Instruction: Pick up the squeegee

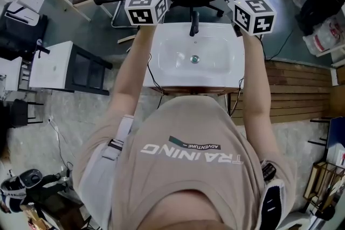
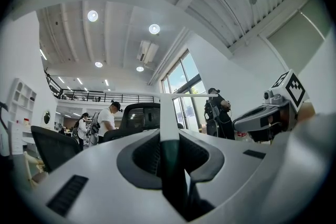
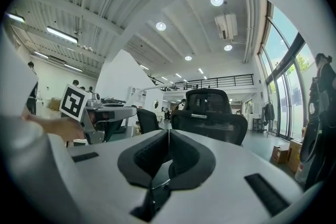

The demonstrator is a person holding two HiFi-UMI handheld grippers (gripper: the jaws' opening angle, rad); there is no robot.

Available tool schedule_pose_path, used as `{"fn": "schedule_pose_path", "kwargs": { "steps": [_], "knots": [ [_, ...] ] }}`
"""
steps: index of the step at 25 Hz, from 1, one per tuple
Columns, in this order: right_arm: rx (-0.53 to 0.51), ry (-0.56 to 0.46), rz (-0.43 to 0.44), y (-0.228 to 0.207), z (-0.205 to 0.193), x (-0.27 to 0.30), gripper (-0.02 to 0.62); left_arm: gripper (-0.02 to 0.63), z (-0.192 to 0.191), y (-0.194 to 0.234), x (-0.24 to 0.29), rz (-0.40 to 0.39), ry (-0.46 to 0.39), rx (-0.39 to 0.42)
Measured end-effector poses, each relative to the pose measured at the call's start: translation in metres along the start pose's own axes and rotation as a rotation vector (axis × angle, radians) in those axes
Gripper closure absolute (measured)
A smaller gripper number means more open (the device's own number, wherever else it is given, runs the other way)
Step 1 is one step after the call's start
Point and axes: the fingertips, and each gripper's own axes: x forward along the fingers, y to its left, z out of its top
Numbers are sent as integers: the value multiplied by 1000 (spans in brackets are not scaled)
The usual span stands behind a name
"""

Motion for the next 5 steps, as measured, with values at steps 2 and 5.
{"fn": "schedule_pose_path", "kwargs": {
  "steps": [2, 5],
  "knots": [
    [0, 0, 0, -2, 0, 1, 562, 522, -1, 1, 2, 1, 2, -1],
    [0, 1, -2, -5, 0, 2, 563, 522, -4, 3, 5, 2, 7, -3]
  ]
}}
